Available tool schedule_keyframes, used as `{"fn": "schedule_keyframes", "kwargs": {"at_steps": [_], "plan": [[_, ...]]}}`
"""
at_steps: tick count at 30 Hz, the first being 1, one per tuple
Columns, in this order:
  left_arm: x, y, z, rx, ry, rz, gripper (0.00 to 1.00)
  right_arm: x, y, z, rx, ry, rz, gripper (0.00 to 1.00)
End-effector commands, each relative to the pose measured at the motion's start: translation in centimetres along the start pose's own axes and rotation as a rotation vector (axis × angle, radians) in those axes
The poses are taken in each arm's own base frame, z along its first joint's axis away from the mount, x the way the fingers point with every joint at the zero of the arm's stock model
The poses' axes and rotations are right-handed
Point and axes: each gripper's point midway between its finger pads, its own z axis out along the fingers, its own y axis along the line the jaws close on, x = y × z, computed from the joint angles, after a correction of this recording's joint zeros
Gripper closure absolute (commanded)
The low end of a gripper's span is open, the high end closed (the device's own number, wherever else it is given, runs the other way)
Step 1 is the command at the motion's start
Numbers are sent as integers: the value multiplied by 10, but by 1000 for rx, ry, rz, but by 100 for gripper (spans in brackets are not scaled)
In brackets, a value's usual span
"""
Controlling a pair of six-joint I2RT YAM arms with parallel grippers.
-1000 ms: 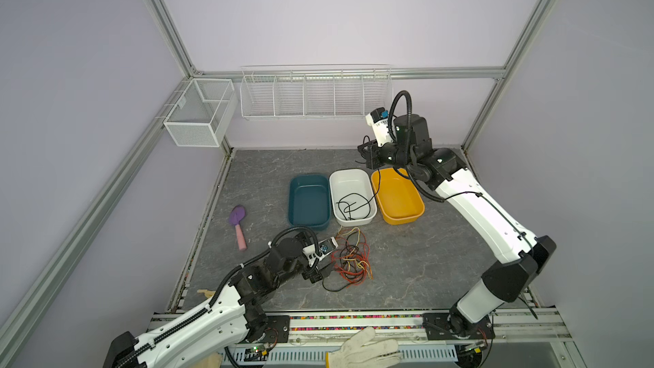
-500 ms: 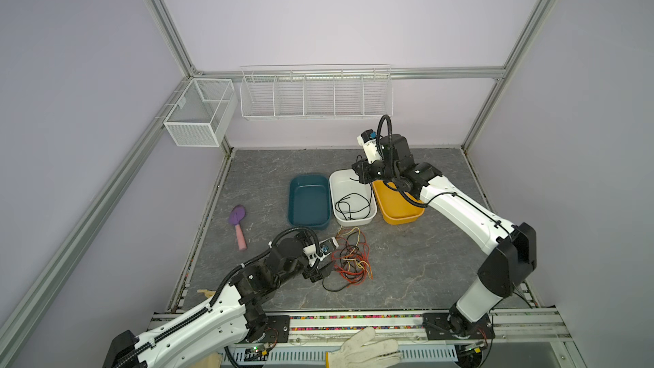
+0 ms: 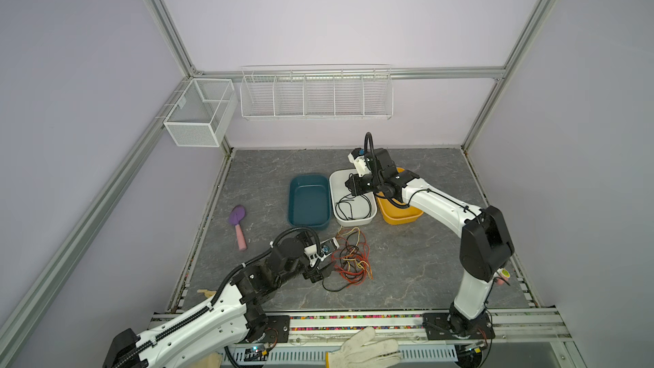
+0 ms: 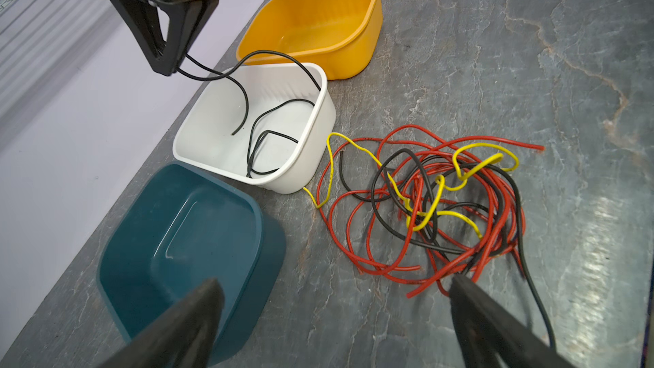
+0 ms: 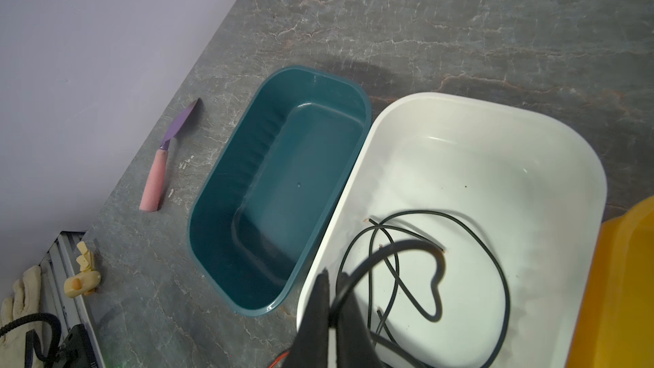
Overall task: Untangle the cables
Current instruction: 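Lower the black wire into the white tub with the right gripper, then open the right gripper to drop the black wire in the white tub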
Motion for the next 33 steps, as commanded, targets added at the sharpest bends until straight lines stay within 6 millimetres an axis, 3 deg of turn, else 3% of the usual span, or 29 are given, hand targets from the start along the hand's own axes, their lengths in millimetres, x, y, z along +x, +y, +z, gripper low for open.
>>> {"fn": "schedule_keyframes", "kwargs": {"at_steps": [1, 10, 19, 25, 30, 33], "plan": [[-2, 0, -1, 2, -4, 11, 1, 11, -4, 13, -21, 32, 42, 93], [-1, -2, 0, 10, 0, 9, 0, 45, -28, 31, 78, 164, 146, 93], [-1, -3, 1, 14, 3, 10, 0, 72, -38, 37, 125, 283, 193, 91], [0, -3, 1, 17, 6, 9, 0, 75, -38, 36, 128, 315, 190, 82], [0, -3, 2, 17, 9, 8, 0, 68, -34, 25, 129, 304, 181, 75], [0, -3, 1, 14, 7, 5, 1, 61, -31, 14, 136, 283, 171, 67]]}}
